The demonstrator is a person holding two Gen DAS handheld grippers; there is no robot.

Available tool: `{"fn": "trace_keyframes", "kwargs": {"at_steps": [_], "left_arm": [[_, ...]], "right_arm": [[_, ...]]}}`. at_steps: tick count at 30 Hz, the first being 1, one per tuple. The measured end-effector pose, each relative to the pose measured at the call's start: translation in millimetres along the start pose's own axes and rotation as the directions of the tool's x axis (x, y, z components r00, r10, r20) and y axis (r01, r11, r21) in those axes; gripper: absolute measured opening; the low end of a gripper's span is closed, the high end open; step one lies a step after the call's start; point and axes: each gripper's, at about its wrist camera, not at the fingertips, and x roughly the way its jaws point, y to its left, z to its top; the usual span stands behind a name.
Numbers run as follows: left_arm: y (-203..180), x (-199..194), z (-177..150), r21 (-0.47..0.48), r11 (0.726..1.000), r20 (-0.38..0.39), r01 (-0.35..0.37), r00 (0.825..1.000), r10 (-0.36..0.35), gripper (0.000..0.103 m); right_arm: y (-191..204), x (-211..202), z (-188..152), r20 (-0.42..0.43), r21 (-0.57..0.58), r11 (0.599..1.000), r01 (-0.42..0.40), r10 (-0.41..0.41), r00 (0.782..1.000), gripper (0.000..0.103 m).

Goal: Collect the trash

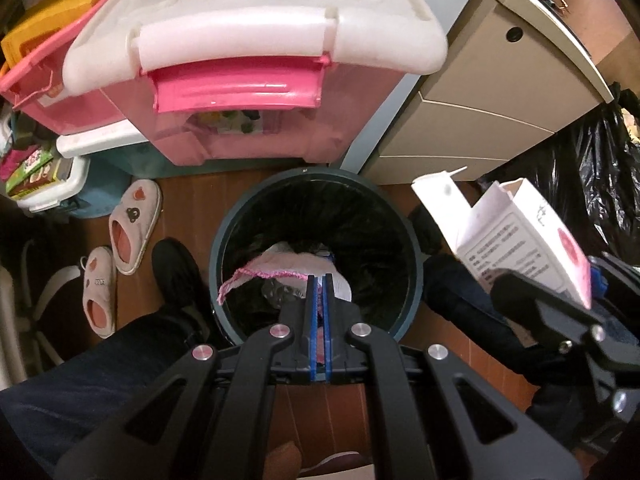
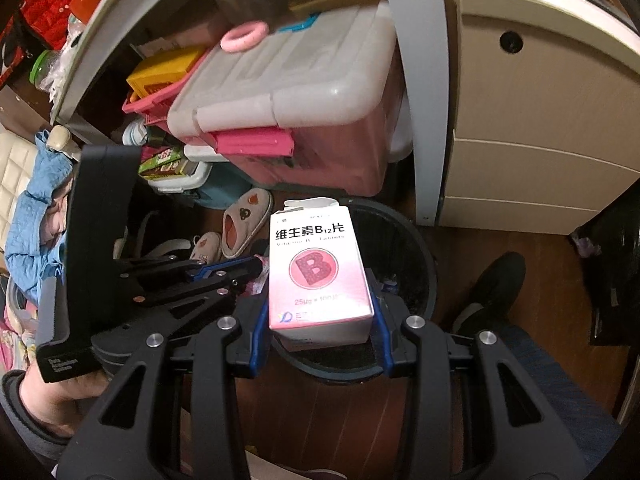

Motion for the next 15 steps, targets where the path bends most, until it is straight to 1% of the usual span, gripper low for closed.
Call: {"fn": "trace_keyframes", "kwargs": {"at_steps": [11,15], "left_arm": [[12.2,6.0,5.6,-0.025,1.0,-0.004,-0.002,1.0,0.002,0.003],[14.6,10.4,6.1,-0.031,1.0,-0.012,-0.004,1.0,0.004,0.006]], "right_arm": [[-4.5,34.3,-0.6,-0.064,0.013,1.0,0.003,-0.003,0.998,0.042],[-5.7,46.9,-0.5,-0.088,0.016,1.0,0.004,-0.002,0.996,0.042]]}}
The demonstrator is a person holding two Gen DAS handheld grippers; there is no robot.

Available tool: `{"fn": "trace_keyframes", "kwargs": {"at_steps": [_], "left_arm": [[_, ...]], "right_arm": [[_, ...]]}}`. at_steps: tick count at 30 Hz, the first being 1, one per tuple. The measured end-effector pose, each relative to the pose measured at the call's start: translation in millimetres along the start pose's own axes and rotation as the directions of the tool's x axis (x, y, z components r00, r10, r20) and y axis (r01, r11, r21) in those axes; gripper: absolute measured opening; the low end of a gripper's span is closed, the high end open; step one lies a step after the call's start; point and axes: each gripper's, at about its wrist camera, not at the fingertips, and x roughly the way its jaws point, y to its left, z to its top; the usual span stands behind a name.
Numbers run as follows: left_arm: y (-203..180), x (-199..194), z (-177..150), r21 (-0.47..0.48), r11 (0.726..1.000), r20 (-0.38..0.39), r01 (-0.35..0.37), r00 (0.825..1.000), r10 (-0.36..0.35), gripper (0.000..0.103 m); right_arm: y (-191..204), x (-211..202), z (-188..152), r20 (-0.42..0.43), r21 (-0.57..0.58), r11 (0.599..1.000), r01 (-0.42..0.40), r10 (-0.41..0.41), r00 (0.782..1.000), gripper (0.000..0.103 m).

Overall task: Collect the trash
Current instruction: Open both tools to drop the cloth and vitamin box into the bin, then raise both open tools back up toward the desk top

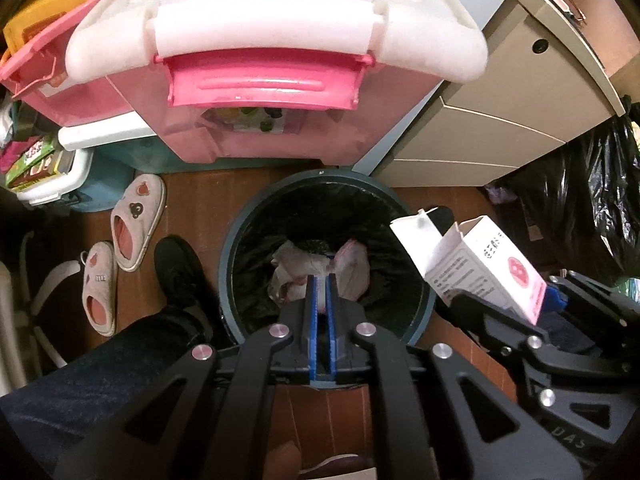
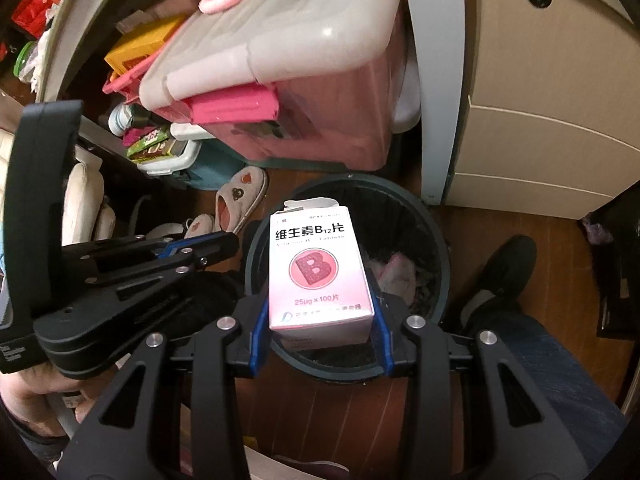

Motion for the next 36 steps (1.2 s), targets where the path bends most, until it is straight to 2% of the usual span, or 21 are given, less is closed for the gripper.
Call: {"fn": "trace_keyframes", "kwargs": {"at_steps": [12,15,20,22,25,26,27,34,36], "left_arm": [[10.5,15.7,1.3,-0.029,1.0,-0.029,0.002,1.0,-0.003,0.014],[12.3,17.6,0.7,-0.036,0.999,-0.031,0.001,1.0,-0.002,0.021],[14.4,12.5,0.9,-0.037,0.999,-0.025,0.0,1.0,-0.001,0.022],[14.7,6.7,0.9,-0.038,0.999,-0.014,0.0,1.0,0.0,0.026],[15.0,-4.2,1.7,-0.044,0.999,0.009,-0.014,1.0,0.014,0.039],[16.4,-10.9,2.0,-0.051,0.998,0.023,-0.021,0.999,0.023,0.05],[17.5,-15.2,2.3,-0.055,0.998,0.034,-0.024,0.999,0.026,0.057],[13.0,-63.7,3.3,-0.07,0.997,0.125,-0.02,0.992,0.028,0.073],[11.2,-78.3,3.6,-0.074,0.997,0.15,-0.027,0.988,0.038,0.086]], "right_arm": [[-6.5,27.6,3.4,-0.05,0.013,1.0,0.003,-0.003,0.999,0.044],[-5.7,29.0,4.6,-0.053,0.009,1.0,0.009,-0.008,0.999,0.053],[-2.4,27.6,5.4,-0.045,0.003,1.0,0.013,-0.013,0.999,0.063],[-0.8,23.7,5.4,-0.036,0.006,1.0,0.018,-0.018,0.999,0.069],[-0.4,11.9,5.8,-0.01,0.018,0.999,0.029,-0.028,1.0,0.077],[0.1,7.7,6.2,-0.001,0.021,0.999,0.031,-0.031,1.0,0.081],[0.8,0.7,6.7,0.013,0.02,0.999,0.037,-0.038,0.999,0.084],[14.0,-46.8,9.5,0.103,-0.003,0.998,0.07,-0.069,0.992,0.091],[16.8,-62.6,9.9,0.137,-0.002,0.997,0.08,-0.079,0.987,0.093]]}}
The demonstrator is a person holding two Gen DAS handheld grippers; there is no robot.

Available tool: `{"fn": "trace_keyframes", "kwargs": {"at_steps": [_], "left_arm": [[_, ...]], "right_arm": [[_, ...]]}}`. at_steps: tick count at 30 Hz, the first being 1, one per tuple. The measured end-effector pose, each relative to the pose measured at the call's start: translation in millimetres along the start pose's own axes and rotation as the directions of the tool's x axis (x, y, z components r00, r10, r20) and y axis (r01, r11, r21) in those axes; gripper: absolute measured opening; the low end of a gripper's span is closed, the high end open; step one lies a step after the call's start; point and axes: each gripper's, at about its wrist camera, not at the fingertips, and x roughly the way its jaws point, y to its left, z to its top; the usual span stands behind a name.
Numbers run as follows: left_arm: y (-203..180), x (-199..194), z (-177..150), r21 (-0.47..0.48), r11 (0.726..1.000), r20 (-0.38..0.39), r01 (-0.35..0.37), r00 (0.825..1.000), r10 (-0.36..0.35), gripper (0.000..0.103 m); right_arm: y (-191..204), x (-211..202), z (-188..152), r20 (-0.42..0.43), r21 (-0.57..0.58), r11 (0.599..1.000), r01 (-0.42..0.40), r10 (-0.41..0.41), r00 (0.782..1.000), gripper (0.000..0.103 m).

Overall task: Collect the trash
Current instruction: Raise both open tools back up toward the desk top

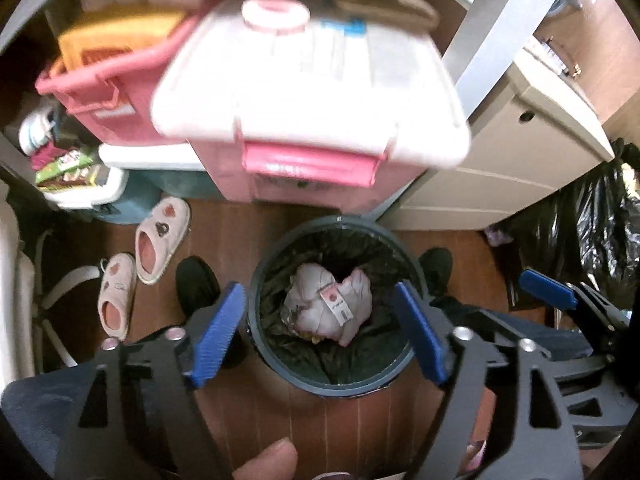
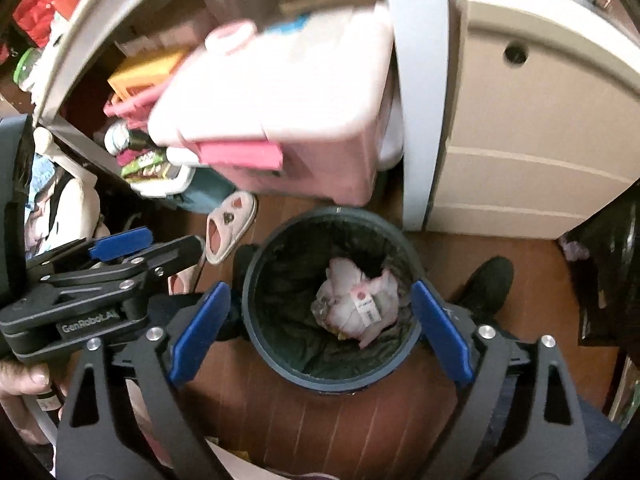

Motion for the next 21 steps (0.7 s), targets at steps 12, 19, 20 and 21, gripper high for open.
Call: {"fn": "trace_keyframes", "kwargs": {"at_steps": [12,19,20,21], "left_arm": [[-26.6,-119.9,10.3,0.045,0.998,0.203,0.036,0.978,-0.044,0.093],[-41.9,-196.0,12.2,0.076,0.997,0.325,0.028,0.944,-0.051,0.098],[-43.6,-205.8,11.8,0.082,0.996,0.338,0.026,0.94,-0.053,0.098],[-45.9,-214.5,11.3,0.088,0.996,0.35,0.026,0.935,-0.055,0.098]], "right_arm": [[34.7,-111.6,15.4,0.196,-0.079,0.996,0.035,-0.019,0.98,0.094],[61.2,-179.9,21.5,0.316,-0.128,0.99,0.05,-0.007,0.949,0.094],[62.8,-186.4,22.5,0.326,-0.133,0.99,0.053,-0.007,0.945,0.094],[66.1,-196.2,22.5,0.343,-0.138,0.989,0.058,-0.007,0.939,0.095]]}}
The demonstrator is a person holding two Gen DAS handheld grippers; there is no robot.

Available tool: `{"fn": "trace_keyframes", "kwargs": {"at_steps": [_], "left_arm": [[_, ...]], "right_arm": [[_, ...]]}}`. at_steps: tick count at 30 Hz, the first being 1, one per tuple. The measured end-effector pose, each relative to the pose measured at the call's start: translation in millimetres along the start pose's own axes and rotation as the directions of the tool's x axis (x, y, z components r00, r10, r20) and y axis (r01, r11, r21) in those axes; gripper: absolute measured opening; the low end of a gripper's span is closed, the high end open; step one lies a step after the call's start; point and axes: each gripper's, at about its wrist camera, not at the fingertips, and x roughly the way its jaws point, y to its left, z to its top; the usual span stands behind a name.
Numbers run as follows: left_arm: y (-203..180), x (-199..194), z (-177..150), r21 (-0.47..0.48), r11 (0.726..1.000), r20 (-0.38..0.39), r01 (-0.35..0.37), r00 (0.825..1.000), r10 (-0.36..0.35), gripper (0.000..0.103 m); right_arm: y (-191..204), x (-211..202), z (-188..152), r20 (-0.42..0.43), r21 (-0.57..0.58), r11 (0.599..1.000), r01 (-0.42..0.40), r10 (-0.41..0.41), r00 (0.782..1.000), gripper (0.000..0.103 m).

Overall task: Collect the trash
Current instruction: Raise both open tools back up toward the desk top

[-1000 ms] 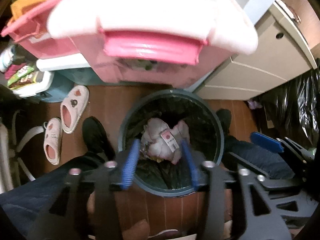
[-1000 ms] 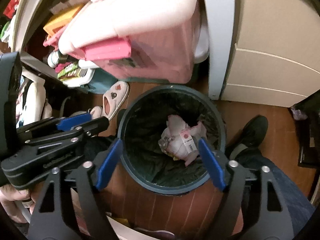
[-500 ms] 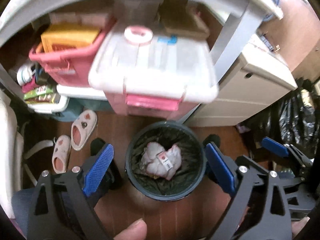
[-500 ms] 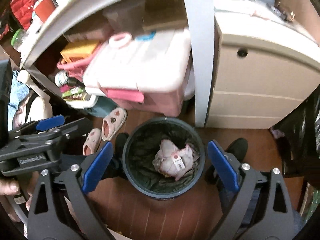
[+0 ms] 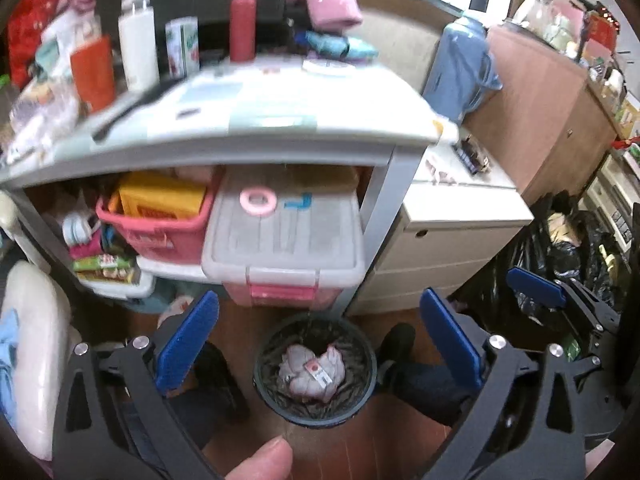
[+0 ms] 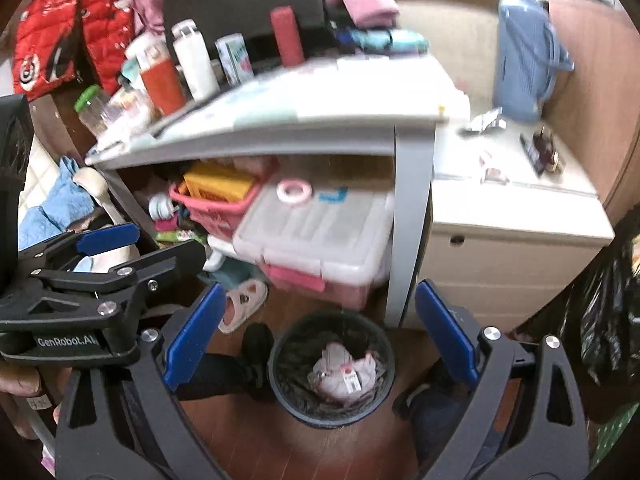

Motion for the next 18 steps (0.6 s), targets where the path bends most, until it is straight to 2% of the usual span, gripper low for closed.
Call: {"fn": "trace_keyframes", "kwargs": {"at_steps": [11,18], "left_arm": [[-20.8,-70.7,25.7,0.046,0.999,0.102,-0.005,0.995,0.0,0.098],[-19.4,-87.5,65.7,0.057,0.998,0.136,-0.017,0.991,0.009,0.098]], "right_arm": [[14.7,-62.9,31.5,0.111,-0.051,0.999,0.014,-0.008,0.994,0.096],[27.4,-67.6,76.9,0.141,-0.12,0.993,-0.008,0.025,0.99,0.096]]}}
